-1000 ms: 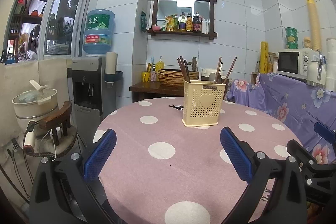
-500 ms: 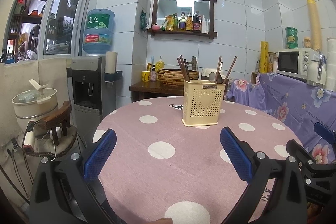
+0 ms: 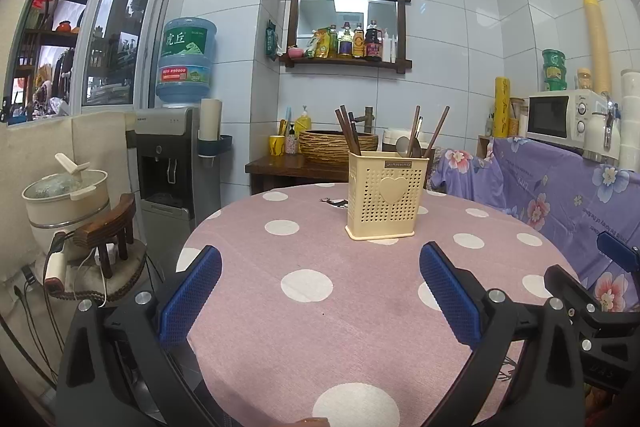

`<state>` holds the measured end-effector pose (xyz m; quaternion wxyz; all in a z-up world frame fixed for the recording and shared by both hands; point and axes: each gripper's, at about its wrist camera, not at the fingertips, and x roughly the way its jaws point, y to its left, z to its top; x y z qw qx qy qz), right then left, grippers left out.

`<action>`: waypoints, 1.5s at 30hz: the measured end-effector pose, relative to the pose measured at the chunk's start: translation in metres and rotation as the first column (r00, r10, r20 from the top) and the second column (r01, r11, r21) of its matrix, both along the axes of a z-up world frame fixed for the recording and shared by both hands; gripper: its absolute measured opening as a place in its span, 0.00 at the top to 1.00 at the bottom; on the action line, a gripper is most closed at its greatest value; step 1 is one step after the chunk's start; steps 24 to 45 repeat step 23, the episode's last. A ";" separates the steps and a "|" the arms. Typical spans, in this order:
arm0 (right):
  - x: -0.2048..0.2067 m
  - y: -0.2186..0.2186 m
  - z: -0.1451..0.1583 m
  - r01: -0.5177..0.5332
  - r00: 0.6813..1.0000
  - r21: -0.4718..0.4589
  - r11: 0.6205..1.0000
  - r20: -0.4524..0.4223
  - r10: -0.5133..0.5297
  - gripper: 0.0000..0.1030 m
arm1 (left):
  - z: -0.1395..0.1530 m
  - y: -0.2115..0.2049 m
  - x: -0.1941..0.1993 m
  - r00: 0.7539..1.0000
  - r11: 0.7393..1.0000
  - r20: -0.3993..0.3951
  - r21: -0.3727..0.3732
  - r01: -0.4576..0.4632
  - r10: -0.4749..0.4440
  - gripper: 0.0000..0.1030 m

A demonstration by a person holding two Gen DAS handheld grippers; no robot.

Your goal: Organize utensils

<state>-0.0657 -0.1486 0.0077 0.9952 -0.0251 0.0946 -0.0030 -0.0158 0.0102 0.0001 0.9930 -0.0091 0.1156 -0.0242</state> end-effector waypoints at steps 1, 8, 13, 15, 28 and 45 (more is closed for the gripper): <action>0.000 0.000 0.000 0.000 1.000 0.000 1.000 0.000 0.000 0.06 | 0.000 0.000 0.000 1.000 1.000 0.000 -0.002 0.000 0.000 0.05; 0.000 0.000 -0.001 0.001 1.000 0.001 1.000 0.000 -0.001 0.06 | 0.002 0.001 0.001 1.000 1.000 -0.008 -0.001 0.004 -0.004 0.05; 0.001 -0.001 -0.002 0.002 1.000 0.003 1.000 -0.003 -0.002 0.06 | 0.002 0.001 0.002 1.000 1.000 -0.013 -0.008 0.002 -0.003 0.05; 0.001 -0.002 -0.003 0.004 1.000 0.004 1.000 -0.003 -0.004 0.06 | 0.002 0.001 0.003 1.000 1.000 -0.018 0.000 -0.006 0.006 0.05; 0.003 -0.003 -0.004 0.003 1.000 0.007 1.000 -0.010 -0.003 0.06 | -0.002 0.002 0.008 0.998 1.000 -0.067 0.000 -0.010 0.010 0.05; 0.003 -0.003 -0.004 0.003 1.000 0.007 1.000 -0.010 -0.003 0.06 | -0.002 0.002 0.008 0.998 1.000 -0.067 0.000 -0.010 0.010 0.05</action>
